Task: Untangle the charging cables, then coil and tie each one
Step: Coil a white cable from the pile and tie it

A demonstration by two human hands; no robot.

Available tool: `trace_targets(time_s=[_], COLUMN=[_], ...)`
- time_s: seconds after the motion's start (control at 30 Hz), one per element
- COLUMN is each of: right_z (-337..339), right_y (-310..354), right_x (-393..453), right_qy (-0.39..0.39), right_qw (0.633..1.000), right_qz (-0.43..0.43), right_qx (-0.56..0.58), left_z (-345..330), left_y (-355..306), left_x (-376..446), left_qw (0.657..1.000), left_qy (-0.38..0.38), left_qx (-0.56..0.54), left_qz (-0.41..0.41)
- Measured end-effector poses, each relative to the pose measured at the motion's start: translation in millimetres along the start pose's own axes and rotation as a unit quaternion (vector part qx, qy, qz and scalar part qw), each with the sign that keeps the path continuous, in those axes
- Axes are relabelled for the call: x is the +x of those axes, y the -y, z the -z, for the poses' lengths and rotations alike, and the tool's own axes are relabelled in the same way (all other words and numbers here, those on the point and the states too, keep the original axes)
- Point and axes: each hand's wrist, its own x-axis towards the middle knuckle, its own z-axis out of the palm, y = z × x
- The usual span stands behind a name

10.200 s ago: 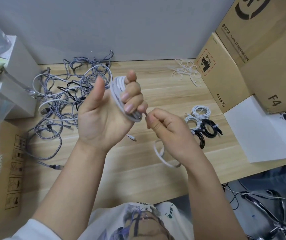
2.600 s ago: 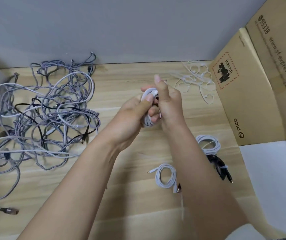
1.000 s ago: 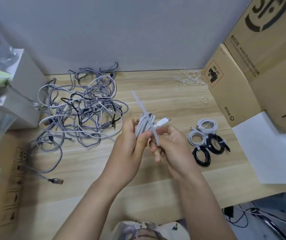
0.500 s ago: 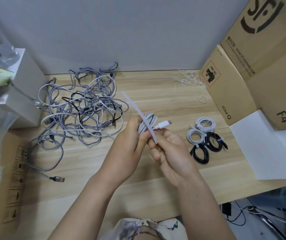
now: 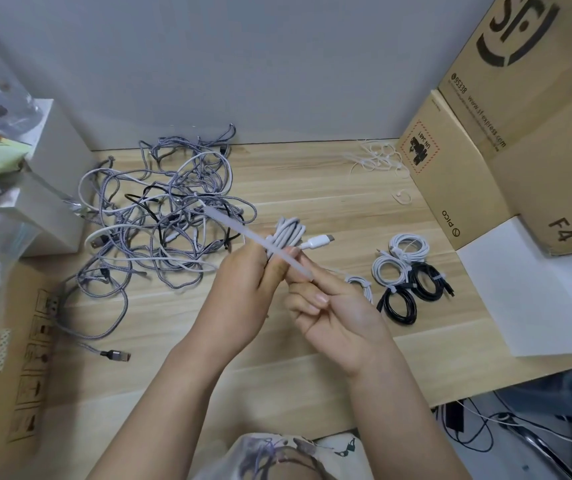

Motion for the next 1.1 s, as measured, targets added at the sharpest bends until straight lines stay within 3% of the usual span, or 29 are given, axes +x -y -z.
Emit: trace_targets(time_s=[0.13,0.2,0.27,0.33,0.47,0.53,0.63,0.77,0.93,1.1], right_z=[0,-1,0,0,-6,-10,-12,-15,-17,-11], right_y=[1,1,1,2,0,0,2,2,1,-2], right_x=[-5,-9,-11,-14,-21,-25,-28,-32,-30,-25], right_qy=[-0.029,-0.064,-0.096,-0.099,-0.046,-0.016,0.035,0.032,-0.067,-0.135], right_qw=[0.983,0.937,0.864,0.806,0.764,0.762,0.792,0.847,0.803,0.771], right_qz=[0.076,0.134,0.192,0.238,0.277,0.31,0.357,0.344,0.387,0.433], right_qx=[-0.163,-0.317,-0.455,-0.533,-0.581,-0.568,-0.494,-0.405,-0.448,-0.446], left_z=[-1,-1,-1,-1,1,-1,-6,-7,-8,-10], left_y=[-2,-3,-5,-5,-1,-1,3,7,-2,-7], left_x=[-2,-4,-5,-6,-5,-5,-7,-3,0,1], left_qw=[1.0,1.0,1.0,1.0,1.0,0.999,0.999,0.992,0.974,0.967], left_qy=[-0.006,0.0,0.002,0.003,0.005,0.026,0.03,0.039,0.046,0.052], left_qx=[-0.029,-0.025,-0.006,0.01,0.019,0.026,0.027,-0.096,-0.202,-0.233], left_qz=[-0.001,-0.004,-0.004,-0.002,-0.003,-0.01,0.004,0.073,0.095,0.088])
